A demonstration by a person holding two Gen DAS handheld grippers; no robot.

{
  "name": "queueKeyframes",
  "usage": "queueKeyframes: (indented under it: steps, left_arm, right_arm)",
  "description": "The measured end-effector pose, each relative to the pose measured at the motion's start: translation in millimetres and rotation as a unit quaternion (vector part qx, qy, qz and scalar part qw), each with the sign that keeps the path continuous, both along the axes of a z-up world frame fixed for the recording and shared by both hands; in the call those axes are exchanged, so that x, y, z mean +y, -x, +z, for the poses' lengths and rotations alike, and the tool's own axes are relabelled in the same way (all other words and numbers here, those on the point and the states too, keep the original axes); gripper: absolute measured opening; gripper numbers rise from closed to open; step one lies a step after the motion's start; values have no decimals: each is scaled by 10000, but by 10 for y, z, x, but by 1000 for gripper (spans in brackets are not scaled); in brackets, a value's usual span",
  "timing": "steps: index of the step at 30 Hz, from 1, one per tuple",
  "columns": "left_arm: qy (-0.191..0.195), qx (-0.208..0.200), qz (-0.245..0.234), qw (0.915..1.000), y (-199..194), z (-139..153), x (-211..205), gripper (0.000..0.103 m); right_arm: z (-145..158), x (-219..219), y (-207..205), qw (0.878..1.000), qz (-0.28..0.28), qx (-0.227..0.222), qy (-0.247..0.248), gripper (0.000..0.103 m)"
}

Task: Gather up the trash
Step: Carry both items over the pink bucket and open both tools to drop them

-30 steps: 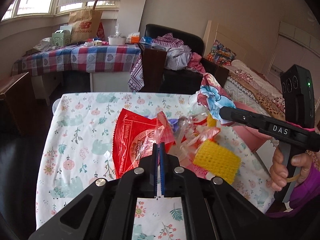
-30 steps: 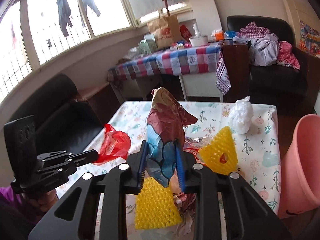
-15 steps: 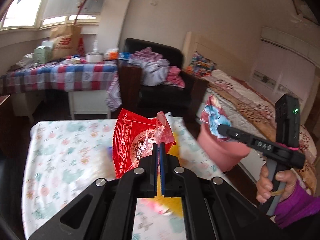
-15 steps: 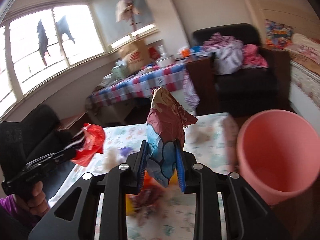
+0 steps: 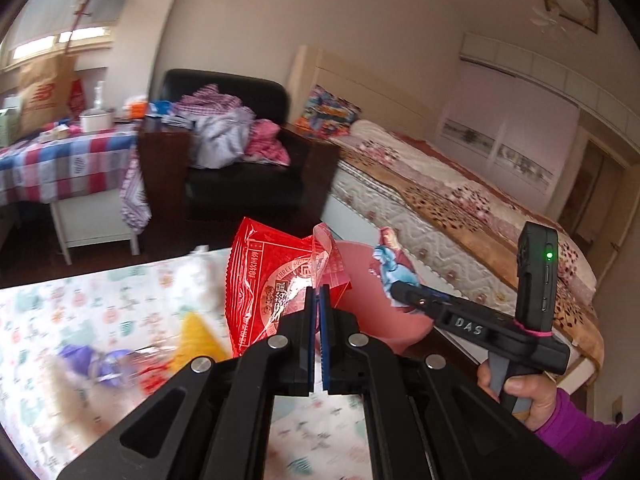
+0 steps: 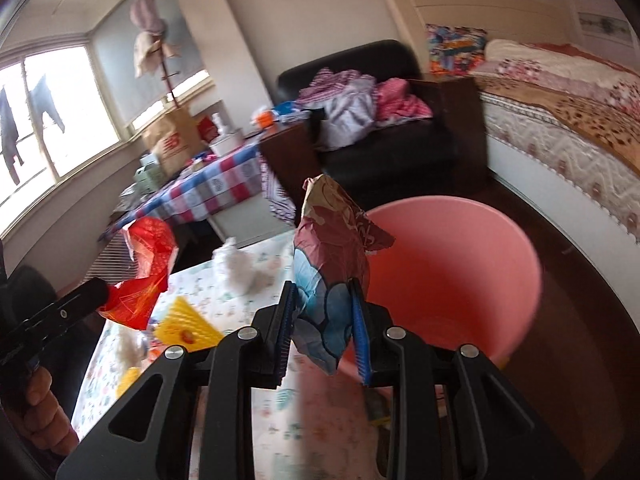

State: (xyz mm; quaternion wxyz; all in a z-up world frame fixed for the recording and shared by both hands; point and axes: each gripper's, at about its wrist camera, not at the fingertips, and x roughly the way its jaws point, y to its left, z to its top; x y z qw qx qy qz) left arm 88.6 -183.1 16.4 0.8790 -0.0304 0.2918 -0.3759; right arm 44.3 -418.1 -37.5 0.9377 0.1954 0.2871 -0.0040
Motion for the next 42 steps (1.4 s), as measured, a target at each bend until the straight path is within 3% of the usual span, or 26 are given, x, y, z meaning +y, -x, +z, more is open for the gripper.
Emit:
queueKeyframes:
  steps: [10, 18, 29, 33, 36, 38, 42]
  left_arm:
    - [28, 604, -531, 9968, -315, -264, -891, 1]
    - [-150, 940, -533, 9940, -578, -522, -1294, 1]
    - [-248, 1335, -564, 9891, -741, -808, -1415, 2]
    - [-250, 1330, -582, 9891, -713, -813, -1411, 2]
    - [-213, 1285, -565, 9899, -690, -792, -1382, 12]
    - [-222, 1210, -534, 9910, -674, -760, -1356, 26]
    - [-157, 1040, -538, 9930, -617, -668, -1289, 27]
  right_arm:
    - [-263, -261, -23, 9990, -347, 232, -156, 27]
    - [-375, -355, -71, 9981, -487, 359, -149, 27]
    - [-470, -367, -109, 9966, -603, 561, 13, 28]
    - [-494, -391, -129, 9953, -691, 685, -6, 38]
    - [-493, -402, -128, 9951, -706, 695, 15, 38]
    - [-481, -407, -122, 9949, -729, 691, 55, 38]
    - [-446, -401, -83, 9950, -754, 656, 71, 38]
